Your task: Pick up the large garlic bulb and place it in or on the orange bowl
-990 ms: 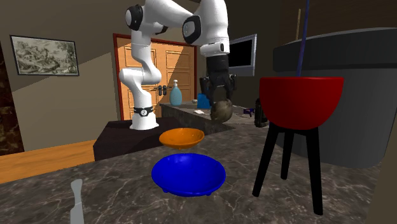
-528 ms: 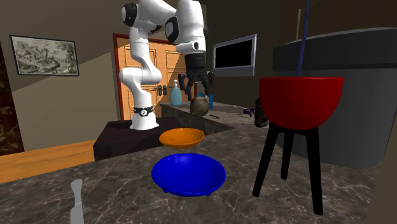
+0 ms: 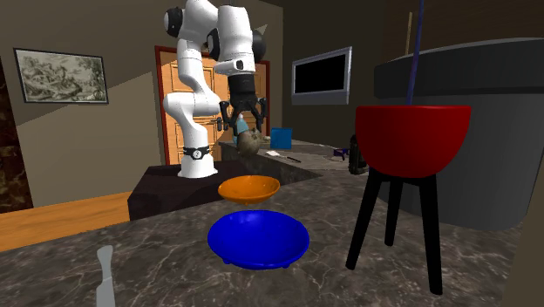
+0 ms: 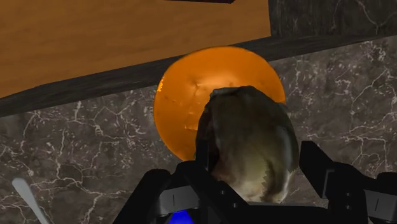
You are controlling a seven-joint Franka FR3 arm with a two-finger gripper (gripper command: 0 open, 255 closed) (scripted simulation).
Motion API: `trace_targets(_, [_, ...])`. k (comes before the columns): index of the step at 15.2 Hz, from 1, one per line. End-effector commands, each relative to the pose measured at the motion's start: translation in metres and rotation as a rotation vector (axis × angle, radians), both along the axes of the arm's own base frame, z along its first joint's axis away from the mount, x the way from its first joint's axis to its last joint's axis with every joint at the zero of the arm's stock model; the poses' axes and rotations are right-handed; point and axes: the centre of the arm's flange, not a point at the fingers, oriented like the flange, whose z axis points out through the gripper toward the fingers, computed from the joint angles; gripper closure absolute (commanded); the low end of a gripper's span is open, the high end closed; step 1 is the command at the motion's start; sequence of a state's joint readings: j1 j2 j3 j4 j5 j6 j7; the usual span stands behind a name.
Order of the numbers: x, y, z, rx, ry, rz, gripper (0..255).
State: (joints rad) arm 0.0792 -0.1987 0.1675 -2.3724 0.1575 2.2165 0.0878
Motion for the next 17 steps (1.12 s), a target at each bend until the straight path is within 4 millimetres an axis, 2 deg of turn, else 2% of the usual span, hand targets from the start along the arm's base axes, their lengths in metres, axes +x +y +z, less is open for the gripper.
trace_targets(1, [-0.003, -0.001, -0.01, 0.0, -0.001, 0.0, 255])
trace_targets(15, [-0.003, -0.001, -0.084, 0.0, -0.001, 0.0, 255])
trace_targets(17, [-0.003, -0.001, -0.087, 0.0, -0.001, 0.0, 255])
